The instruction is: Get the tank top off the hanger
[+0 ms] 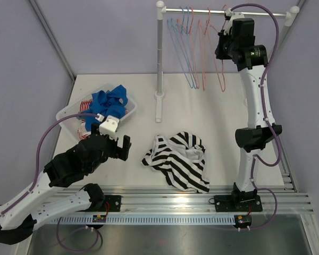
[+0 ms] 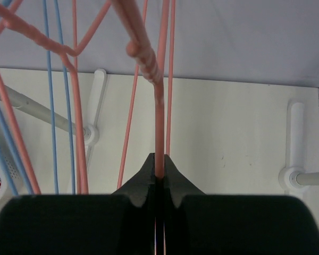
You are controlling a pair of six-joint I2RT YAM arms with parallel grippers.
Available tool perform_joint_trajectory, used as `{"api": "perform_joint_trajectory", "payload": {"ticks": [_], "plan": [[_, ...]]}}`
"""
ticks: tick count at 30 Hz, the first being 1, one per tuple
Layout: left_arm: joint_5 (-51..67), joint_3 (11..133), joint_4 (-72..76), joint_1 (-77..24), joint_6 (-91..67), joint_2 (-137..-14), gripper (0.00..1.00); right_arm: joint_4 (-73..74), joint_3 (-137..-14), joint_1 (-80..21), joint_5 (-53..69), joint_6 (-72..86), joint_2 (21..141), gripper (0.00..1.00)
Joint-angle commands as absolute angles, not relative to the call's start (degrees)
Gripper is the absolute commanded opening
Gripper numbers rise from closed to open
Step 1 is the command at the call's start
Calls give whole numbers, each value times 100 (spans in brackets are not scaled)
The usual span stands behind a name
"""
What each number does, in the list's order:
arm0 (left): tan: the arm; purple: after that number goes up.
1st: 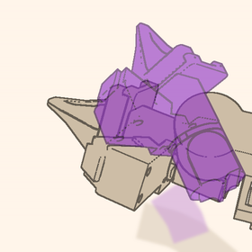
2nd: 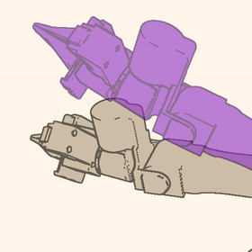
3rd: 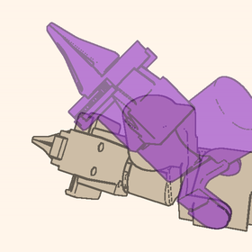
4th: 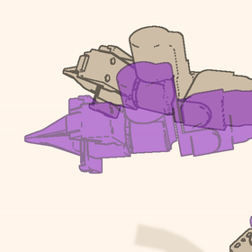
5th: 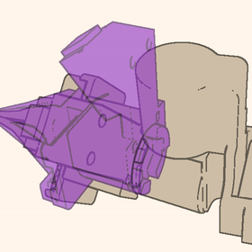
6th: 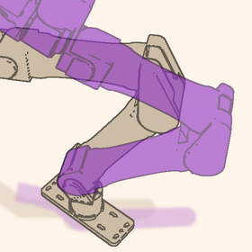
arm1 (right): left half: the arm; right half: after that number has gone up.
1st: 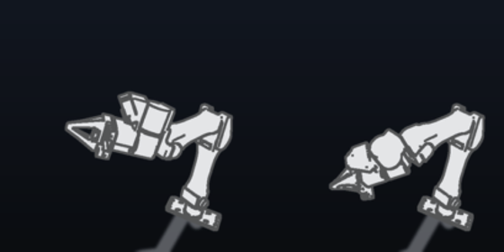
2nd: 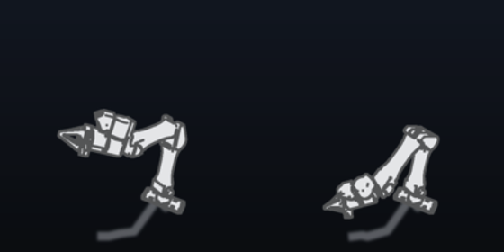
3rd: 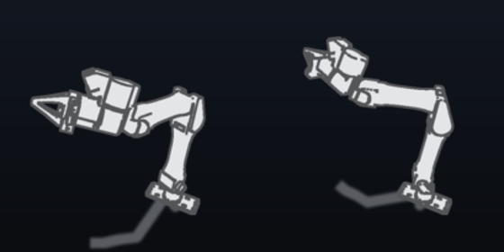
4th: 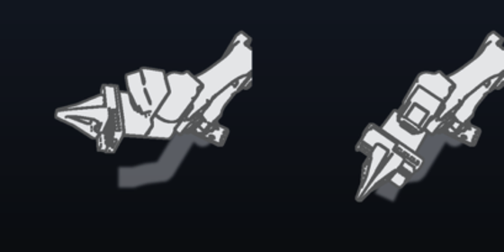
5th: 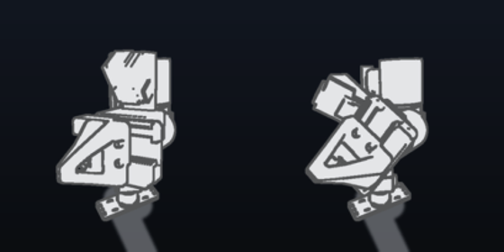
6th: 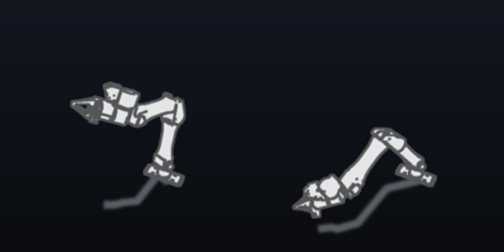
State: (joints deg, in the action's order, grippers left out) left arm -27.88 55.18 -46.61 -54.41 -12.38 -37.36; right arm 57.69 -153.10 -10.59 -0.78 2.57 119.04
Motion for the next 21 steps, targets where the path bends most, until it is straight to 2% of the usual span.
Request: {"api": "perform_joint_trajectory", "payload": {"ticks": [1,5,19,21], "plan": [[-2804,5511,-4368,-5414,-1125,-3735,99,5388,-15627,-1072,35,176,12050,0],[-2664,5484,-4324,-5309,-1099,-3744,99,5177,-15329,-1440,-465,36,11988,0],[-2215,5440,-4184,-4878,-1063,-3841,99,4992,-15442,-1890,-624,35,12191,0],[-2224,5440,-4184,-4869,-1072,-3850,99,5027,-15399,-1890,-694,35,12129,5]]}}
